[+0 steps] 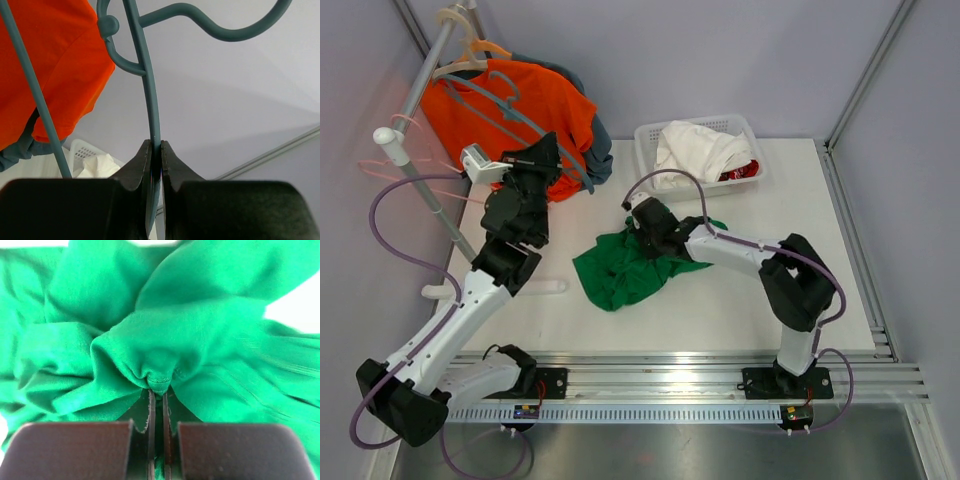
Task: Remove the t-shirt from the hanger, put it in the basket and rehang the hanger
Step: Place the tshirt into the basket
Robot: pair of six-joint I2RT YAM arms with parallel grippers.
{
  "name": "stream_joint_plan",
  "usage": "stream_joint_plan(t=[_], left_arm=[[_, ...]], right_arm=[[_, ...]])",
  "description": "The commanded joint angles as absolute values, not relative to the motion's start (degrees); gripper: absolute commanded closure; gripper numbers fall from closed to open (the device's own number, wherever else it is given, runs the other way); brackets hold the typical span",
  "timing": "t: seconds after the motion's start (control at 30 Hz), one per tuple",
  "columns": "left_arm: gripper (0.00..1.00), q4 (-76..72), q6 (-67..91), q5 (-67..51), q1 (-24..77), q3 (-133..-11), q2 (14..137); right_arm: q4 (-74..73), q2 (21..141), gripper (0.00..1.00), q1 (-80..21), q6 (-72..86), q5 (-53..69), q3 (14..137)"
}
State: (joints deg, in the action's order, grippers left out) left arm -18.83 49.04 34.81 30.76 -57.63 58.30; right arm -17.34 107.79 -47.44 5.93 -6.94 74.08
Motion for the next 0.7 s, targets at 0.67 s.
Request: stream_joint_plan(t=[0.67], left_arm=[[1.0,-22.2,48.8,57.4,31.0,-64.4,64.4]], right_arm=[[-17.9,92.1,1.0,-34.3,-3.3,-20.7,108.6]])
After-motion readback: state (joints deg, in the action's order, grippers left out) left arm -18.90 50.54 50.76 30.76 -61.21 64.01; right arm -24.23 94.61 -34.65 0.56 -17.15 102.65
